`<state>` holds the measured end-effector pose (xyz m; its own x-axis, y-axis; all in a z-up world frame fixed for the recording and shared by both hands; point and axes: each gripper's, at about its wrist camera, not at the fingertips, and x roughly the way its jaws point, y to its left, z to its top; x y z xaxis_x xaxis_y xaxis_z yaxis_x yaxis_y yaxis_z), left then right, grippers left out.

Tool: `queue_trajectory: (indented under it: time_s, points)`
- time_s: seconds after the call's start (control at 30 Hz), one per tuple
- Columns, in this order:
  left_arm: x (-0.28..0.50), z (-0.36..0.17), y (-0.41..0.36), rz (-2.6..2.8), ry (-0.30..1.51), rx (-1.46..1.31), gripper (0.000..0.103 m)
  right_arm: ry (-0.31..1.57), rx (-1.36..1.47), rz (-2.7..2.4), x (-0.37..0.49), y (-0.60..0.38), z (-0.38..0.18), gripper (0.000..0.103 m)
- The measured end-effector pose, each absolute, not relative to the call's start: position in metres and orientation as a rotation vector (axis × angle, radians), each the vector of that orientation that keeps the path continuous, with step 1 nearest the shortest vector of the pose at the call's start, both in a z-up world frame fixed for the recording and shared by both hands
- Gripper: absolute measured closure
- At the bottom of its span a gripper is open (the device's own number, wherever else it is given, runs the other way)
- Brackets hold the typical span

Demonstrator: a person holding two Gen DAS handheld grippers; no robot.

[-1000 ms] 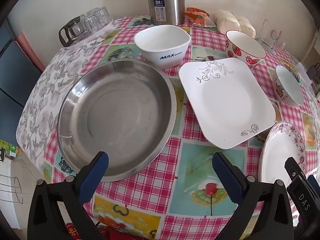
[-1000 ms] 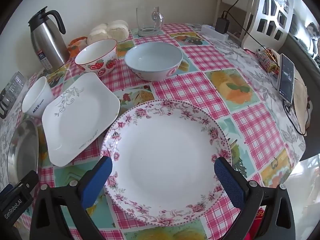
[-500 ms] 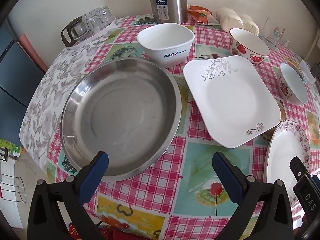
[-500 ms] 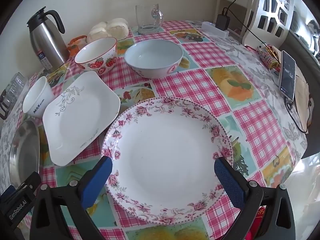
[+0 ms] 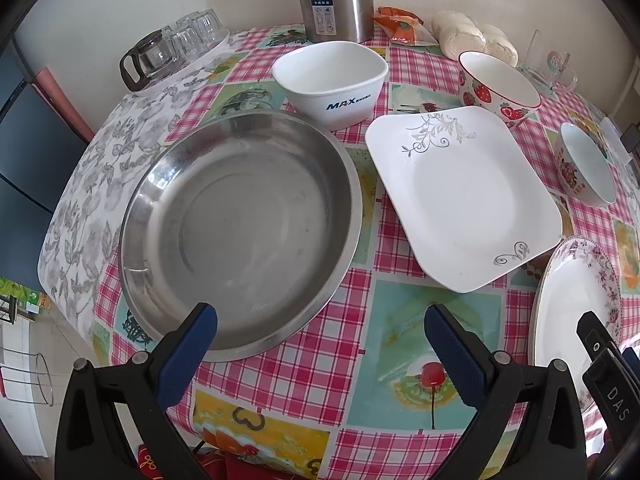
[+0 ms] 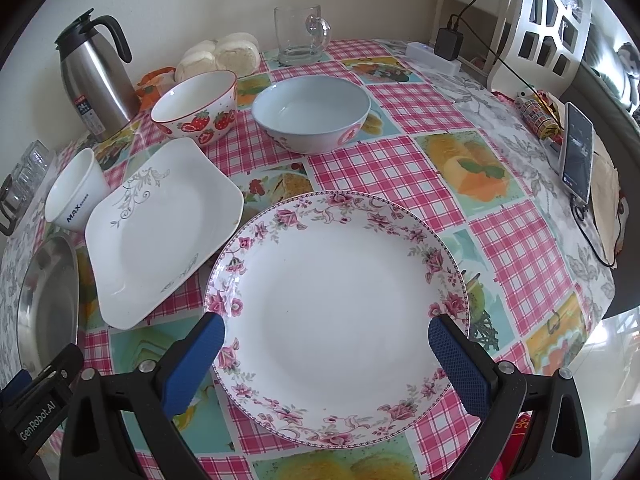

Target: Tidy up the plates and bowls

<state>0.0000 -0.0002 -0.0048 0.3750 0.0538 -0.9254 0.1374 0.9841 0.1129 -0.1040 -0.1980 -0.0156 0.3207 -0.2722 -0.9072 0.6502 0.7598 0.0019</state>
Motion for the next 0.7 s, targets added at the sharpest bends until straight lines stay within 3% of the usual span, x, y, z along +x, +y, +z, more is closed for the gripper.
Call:
queue_trajectory:
  time_s: [0.7]
  points:
    - [-0.0006,-0.0088,-0.0013,-0.057,1.2,0.183,0.0,1.099,0.395,-0.622,-0.1031,-0.1965,-0.0166,0.0]
